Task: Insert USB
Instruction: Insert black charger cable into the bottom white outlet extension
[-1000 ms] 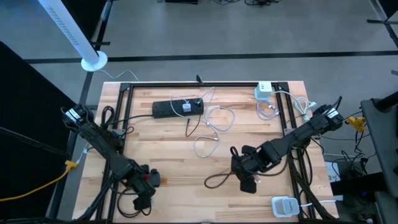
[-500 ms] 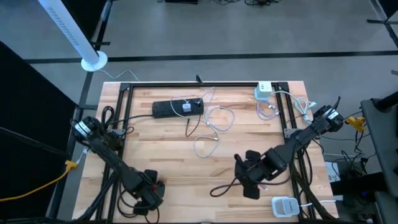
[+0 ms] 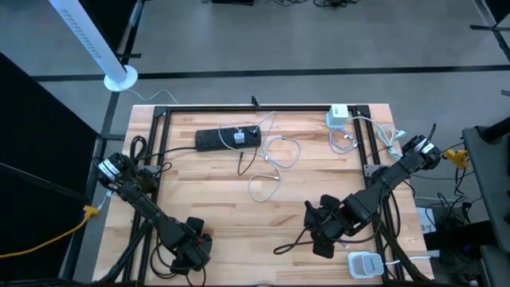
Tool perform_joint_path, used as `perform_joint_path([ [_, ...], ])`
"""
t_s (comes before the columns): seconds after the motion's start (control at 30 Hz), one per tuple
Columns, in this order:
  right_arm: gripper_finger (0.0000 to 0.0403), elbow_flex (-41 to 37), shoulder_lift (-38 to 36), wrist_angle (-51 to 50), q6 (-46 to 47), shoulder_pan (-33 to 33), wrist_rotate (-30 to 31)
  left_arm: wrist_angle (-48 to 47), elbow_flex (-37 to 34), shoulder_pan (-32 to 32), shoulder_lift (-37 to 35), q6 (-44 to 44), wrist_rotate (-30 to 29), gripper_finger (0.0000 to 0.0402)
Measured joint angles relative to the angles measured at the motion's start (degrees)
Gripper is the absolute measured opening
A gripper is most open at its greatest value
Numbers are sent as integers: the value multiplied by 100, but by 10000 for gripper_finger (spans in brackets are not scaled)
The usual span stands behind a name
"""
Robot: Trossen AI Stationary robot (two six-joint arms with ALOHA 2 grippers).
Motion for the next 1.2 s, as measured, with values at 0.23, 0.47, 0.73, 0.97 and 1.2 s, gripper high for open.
perform_joint_path([
  [0.23, 190, 0, 0, -1, 3, 0, 9, 58, -35, -3, 13, -25, 69, 22],
  [0.47, 188, 0, -23, -7, -15, -2, 11, -107, 75, 31, 13, -353, 33, 22],
  [0.73, 172, 534, -385, -1253, -13, 0, 48, -283, 851, 255, 4, -343, -1132, 22],
  [0.97, 173, 1183, -396, -1963, -511, 372, 136, -462, 1450, 784, 4, -344, -2086, 22],
  [1.2, 219, 1155, -372, -1976, 456, 1180, -1496, 300, 1923, 1351, -4, 257, -2407, 22],
])
